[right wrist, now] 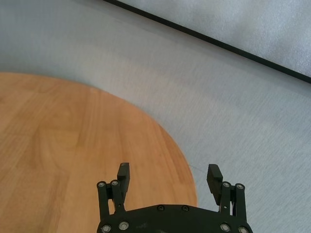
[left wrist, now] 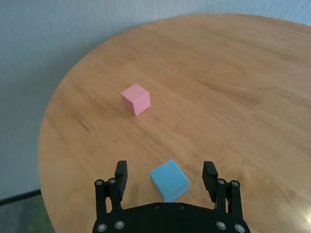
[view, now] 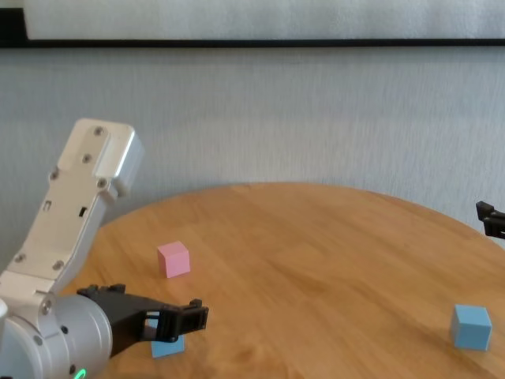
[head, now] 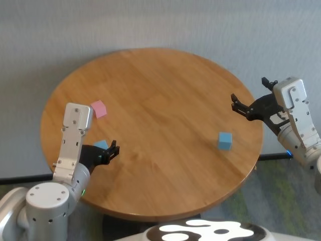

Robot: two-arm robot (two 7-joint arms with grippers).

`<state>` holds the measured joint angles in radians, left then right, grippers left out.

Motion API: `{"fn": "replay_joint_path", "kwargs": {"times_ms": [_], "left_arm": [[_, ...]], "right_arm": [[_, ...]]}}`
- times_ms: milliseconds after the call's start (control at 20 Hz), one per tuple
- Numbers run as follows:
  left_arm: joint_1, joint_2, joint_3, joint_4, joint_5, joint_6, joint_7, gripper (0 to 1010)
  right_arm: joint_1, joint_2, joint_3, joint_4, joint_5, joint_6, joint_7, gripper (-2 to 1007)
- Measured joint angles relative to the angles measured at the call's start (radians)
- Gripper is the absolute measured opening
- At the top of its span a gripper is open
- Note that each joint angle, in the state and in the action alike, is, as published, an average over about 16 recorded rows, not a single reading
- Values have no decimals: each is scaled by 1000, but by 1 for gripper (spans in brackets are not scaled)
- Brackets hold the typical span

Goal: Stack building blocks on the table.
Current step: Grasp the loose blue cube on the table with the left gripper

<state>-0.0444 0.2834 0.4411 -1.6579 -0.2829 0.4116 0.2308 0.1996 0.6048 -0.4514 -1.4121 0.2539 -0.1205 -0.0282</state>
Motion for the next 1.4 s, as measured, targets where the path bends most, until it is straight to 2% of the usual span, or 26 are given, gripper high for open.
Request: {"fn": "replay_joint_path", "kwargs": {"times_ms": [500, 1400], "left_arm": [[-7, -32, -15, 51, 15, -11, -6, 1003], [-35, -58, -22, 117, 63, -17, -39, 1003]], "right_arm": [[0, 0, 0, 0, 0, 0, 0, 1005], [0, 0, 0, 0, 0, 0, 0, 1005]]}}
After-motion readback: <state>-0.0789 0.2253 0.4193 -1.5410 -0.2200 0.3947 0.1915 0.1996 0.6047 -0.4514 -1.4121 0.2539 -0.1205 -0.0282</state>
